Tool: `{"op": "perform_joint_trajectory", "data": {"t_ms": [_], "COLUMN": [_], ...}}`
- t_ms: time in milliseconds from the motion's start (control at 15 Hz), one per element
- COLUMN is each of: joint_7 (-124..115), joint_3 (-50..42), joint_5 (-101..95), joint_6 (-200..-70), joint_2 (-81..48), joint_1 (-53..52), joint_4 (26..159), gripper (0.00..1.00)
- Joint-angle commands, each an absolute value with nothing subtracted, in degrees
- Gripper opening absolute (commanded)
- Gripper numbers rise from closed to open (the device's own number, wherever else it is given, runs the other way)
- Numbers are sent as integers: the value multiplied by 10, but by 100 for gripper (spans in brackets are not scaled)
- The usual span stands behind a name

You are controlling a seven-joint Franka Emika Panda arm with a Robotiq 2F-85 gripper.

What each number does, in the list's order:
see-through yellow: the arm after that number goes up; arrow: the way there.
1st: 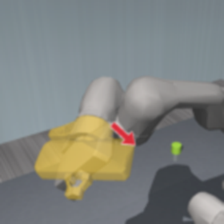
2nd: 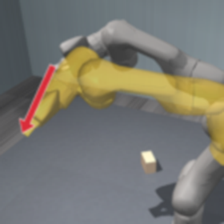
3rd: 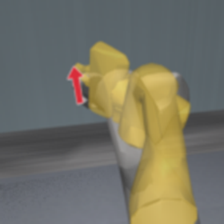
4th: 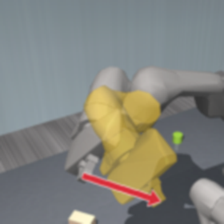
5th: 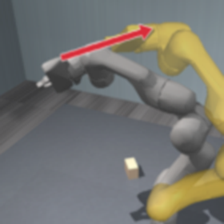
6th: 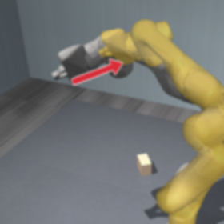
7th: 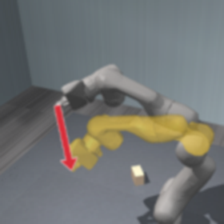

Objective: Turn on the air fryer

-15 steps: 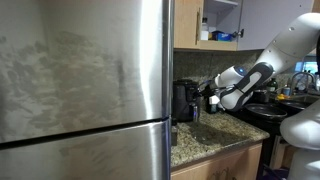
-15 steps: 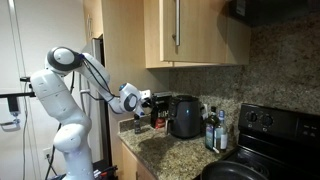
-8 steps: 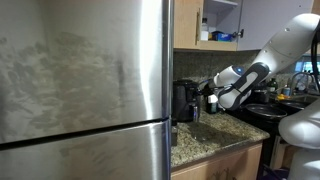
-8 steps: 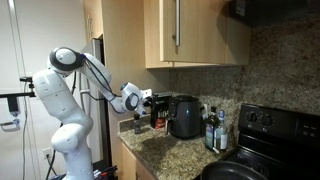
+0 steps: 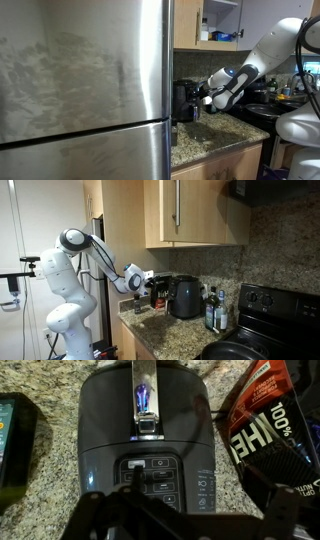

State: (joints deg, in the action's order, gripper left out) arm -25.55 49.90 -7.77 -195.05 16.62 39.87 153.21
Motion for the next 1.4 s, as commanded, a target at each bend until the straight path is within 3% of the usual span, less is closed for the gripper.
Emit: {"op": "perform_joint_trajectory", "data": {"t_ms": [0,733,800,1333], "joint_7": [-255,-258,-258,-272], "joint_3": [499,791,747,851], "joint_5": [-78,-70,-73,-65], "joint_6": [-1950,-1936,-1933,-1926], "joint_2": [166,172,169,186], "joint_1": [400,682,641,741], "joint_4": [1531,1476,1487,1445], "gripper": [100,100,100,100]}}
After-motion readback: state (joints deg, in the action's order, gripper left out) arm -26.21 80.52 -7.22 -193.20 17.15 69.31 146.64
